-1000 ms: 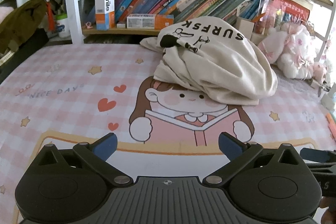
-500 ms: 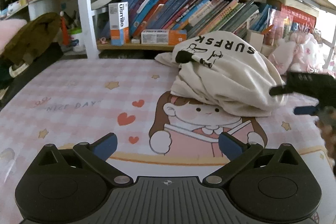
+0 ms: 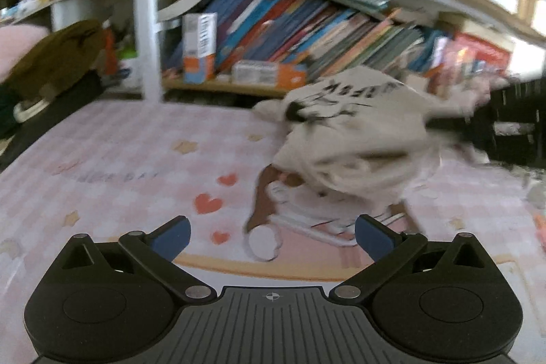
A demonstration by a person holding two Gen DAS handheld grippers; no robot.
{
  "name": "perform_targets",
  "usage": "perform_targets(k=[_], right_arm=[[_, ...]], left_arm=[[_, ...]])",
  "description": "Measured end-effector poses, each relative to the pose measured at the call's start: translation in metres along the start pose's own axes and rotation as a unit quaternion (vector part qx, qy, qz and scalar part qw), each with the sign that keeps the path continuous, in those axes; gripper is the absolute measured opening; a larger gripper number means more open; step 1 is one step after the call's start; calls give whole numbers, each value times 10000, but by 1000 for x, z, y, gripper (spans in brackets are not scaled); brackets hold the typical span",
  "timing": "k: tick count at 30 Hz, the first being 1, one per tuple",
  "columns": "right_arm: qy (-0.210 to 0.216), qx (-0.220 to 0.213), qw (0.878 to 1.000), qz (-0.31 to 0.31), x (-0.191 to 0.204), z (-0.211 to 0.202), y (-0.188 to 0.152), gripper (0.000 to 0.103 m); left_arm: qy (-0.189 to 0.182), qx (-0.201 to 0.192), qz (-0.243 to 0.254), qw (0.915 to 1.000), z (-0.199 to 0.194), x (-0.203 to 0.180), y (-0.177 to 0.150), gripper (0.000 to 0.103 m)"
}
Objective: Fold clothes
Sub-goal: 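Grasp the cream bag with the right gripper and lift it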
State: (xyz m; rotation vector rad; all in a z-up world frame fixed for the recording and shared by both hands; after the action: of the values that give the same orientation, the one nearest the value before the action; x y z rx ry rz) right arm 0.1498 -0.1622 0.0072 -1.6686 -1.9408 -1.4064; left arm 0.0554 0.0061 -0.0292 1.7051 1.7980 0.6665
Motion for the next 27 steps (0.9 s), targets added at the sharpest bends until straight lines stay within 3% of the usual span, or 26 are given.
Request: perform_targets(k=[3,8,14,22,27], right_arm=[[435,-314,9984,-180,39,-20,15,9],[990,-597,9922,-457,100,-37,38,9],[1064,-653,9893,-752,141,-39,45,9],[920,-526,9923,-649,147,-32,34,9],[832,-359,9943,-567,146,-20,15,9]], left_arm=[[-387,-203,340,9985,-10,-18,5,103],[-505,-444,805,9945,-21,-35,8,103],[-811,-544,889,9912,-27,-42,9,103],[-1058,-522,885,9891,-20,-50,6,103],[-996,-530,751,9908,-14,-46,12,103]])
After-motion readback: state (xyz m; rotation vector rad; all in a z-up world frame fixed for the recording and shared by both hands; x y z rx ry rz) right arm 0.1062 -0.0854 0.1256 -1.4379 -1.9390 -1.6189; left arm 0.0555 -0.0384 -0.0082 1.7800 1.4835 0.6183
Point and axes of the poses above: each gripper's, at about its wrist camera, not at the fingertips, and z roughly the way its jaws point, x to its left, y to its top, the point moved 7 cm from there along z, roughly the way its jaws point, and after that the axes turned 12 degrees about x, right-handed, at the moved point
